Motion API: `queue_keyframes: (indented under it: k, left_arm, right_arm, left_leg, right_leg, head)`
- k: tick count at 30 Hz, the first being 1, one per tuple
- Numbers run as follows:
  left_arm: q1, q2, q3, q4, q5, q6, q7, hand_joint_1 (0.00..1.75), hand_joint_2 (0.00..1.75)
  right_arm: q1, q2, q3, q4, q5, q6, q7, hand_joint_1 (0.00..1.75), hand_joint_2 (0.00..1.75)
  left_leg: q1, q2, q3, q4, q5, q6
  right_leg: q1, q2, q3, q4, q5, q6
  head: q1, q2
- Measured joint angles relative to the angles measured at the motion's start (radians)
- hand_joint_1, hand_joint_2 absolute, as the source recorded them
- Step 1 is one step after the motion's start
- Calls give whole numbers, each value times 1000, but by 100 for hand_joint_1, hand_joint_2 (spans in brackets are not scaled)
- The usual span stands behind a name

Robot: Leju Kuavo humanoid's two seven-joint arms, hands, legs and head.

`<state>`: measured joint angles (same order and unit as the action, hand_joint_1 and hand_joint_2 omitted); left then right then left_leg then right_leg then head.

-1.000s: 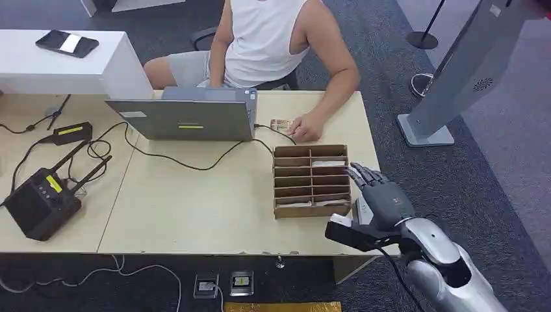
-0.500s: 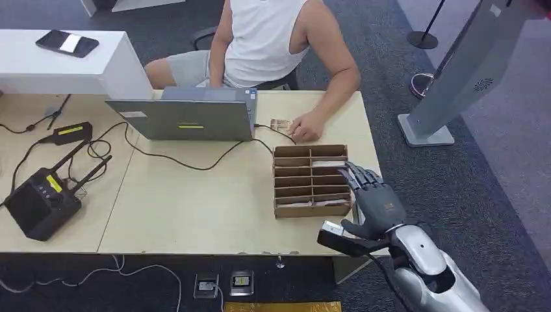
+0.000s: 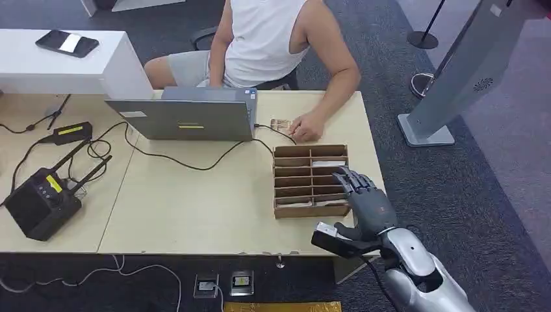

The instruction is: Pass the card to the sensor for recognition and then transmit it.

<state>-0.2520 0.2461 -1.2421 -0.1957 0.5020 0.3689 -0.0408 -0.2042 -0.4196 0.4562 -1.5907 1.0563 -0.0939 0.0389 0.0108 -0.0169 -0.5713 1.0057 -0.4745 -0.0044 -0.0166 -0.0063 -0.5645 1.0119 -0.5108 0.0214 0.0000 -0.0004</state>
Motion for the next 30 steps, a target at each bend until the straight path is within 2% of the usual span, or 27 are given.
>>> queue_keyframes:
  k: [30]
  left_arm:
    - [0, 0, 0, 0, 0, 1, 1, 0, 0]
  right_arm:
    - [-20, 25, 0, 74, -10, -11, -18, 0, 175]
  left_leg:
    - [0, 0, 0, 0, 0, 0]
  right_leg:
    - [0, 0, 0, 0, 0, 0]
  head:
    - [0, 0]
